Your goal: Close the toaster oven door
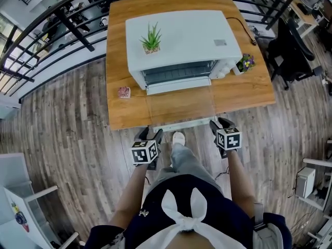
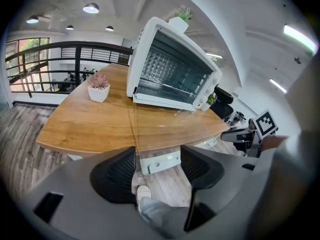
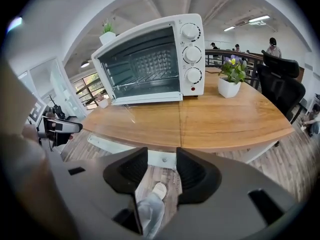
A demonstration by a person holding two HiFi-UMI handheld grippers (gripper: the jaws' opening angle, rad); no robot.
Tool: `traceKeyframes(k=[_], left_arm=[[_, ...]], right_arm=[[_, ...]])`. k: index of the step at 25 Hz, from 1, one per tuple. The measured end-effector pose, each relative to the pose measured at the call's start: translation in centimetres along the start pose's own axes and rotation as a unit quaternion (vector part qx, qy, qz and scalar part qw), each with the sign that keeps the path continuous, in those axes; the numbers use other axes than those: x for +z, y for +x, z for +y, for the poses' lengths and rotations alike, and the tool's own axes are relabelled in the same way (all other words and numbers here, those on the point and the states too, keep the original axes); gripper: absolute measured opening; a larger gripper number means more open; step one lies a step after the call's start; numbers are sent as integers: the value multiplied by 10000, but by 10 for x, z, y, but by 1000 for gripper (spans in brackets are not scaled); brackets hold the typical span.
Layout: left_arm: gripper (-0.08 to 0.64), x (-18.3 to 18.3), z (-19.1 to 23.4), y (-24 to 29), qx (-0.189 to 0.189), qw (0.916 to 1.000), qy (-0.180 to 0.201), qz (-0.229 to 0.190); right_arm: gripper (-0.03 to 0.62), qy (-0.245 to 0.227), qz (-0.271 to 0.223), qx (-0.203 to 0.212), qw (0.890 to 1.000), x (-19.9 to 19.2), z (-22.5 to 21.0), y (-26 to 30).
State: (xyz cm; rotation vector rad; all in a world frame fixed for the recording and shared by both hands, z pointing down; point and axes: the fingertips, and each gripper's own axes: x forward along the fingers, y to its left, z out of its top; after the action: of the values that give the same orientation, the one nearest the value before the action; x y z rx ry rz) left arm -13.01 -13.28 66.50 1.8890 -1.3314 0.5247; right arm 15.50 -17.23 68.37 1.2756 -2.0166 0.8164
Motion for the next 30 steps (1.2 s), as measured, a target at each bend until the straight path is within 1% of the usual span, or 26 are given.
traceKeyframes(k=[5,9,13,18,20,24,27,30], left_arm=[[272,-10,6,12,-64,9996,-155,236],[272,-20,10,20,-119,9987,-288,411],[272,-26,11,28,-175,9978,-317,550],[271,-29,12,35,-221,9971,-341,637],[270,-30,12,38,-216,9969,-343,674],[267,-33,13,41,-167,9967,-308,731],[211,-35,12,42,-103,9969,-266,738],[207,-36,13,42,-69,9971,-308,697]], right_arm=[[186,-65,202,70,9998,-7,-6,15],[186,-108,379,33,9992,-16,-12,23],[186,121,476,45,9988,-24,-20,30],[198,694,397,329,9963,-27,-23,31],[195,828,387,463,9947,-29,-22,32],[183,838,318,669,9937,-27,-21,33],[164,808,240,848,9928,-27,-18,33],[161,833,159,900,9923,-28,-17,33]])
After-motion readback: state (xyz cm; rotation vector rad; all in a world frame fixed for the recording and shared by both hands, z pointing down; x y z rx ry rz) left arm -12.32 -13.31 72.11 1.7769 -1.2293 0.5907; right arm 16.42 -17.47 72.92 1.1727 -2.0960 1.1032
